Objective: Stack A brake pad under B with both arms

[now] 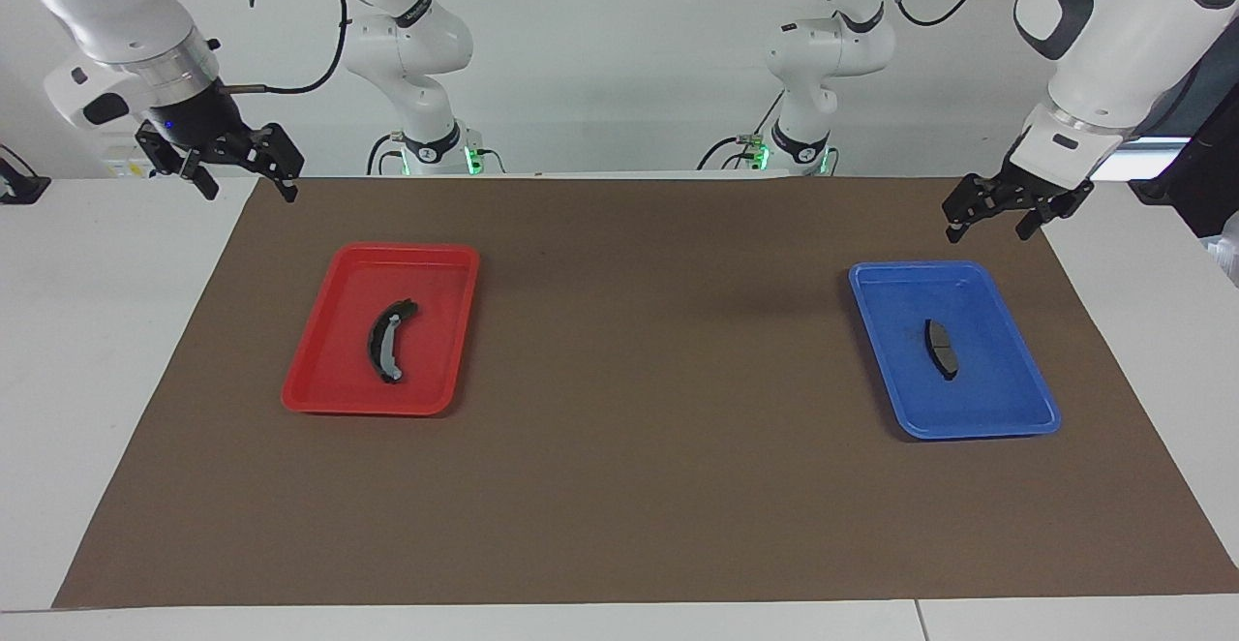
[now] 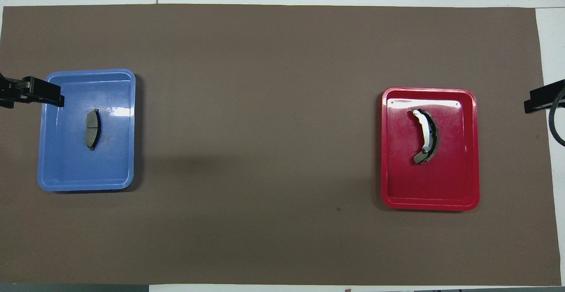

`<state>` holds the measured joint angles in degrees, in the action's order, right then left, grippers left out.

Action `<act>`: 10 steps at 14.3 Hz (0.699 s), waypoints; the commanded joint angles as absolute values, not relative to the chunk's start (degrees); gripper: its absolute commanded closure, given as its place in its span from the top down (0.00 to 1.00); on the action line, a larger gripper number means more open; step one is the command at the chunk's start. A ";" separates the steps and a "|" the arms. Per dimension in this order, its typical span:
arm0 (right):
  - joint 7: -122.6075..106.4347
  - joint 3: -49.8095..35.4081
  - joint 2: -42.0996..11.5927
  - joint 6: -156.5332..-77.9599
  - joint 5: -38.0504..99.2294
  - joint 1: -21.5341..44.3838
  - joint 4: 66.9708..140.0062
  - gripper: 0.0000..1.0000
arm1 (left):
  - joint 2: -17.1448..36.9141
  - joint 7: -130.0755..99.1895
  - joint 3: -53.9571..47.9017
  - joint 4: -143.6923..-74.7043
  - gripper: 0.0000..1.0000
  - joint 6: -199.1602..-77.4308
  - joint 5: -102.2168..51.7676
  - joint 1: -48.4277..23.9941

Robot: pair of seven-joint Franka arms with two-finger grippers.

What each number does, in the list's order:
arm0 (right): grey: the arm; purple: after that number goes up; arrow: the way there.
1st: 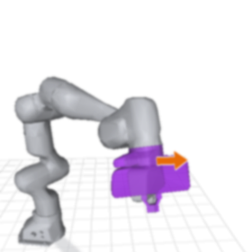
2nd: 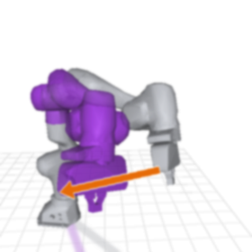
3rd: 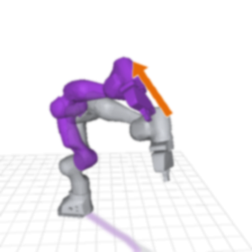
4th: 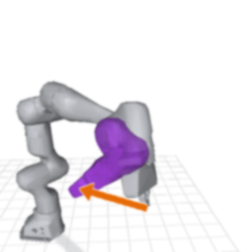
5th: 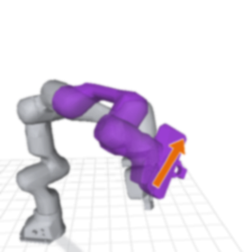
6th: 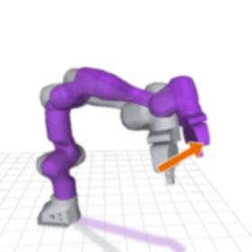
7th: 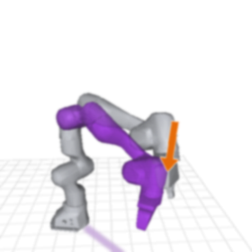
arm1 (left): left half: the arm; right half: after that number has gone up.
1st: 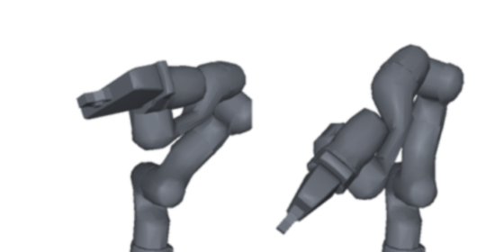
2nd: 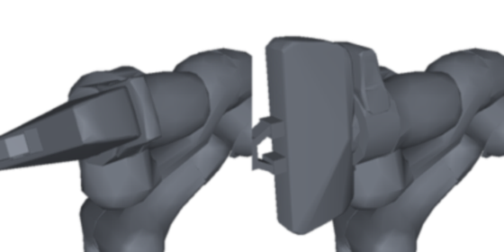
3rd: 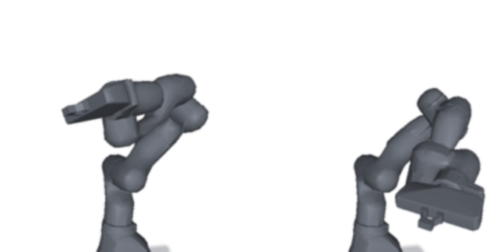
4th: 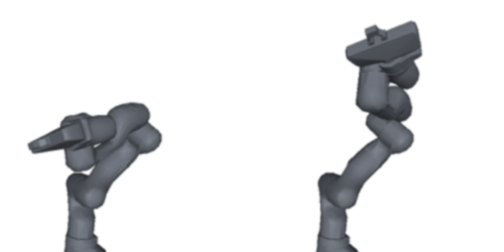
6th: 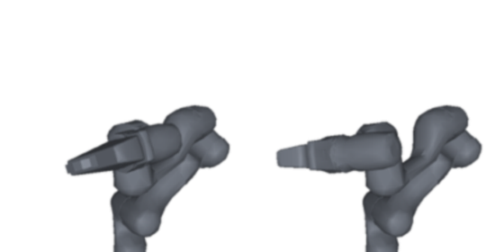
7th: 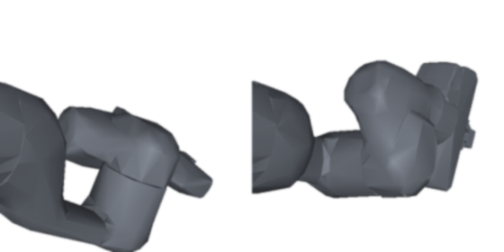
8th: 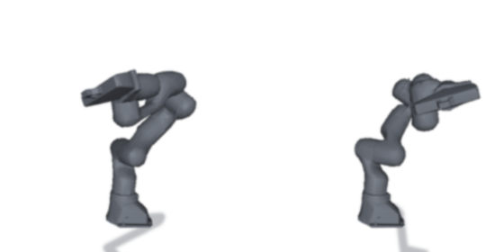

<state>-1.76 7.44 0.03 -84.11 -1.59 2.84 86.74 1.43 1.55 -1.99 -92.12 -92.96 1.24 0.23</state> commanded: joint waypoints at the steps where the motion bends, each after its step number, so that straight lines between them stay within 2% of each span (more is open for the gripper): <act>1: -3.08 7.29 -0.26 -83.23 -2.29 2.72 86.04 1.00 | 1.14 0.61 -1.76 -92.37 1.00 -92.02 2.29 -0.44; 10: -2.81 7.12 0.35 -84.55 -2.29 2.81 87.71 1.00 | 1.14 0.09 -1.76 -92.37 1.00 -91.93 2.29 0.00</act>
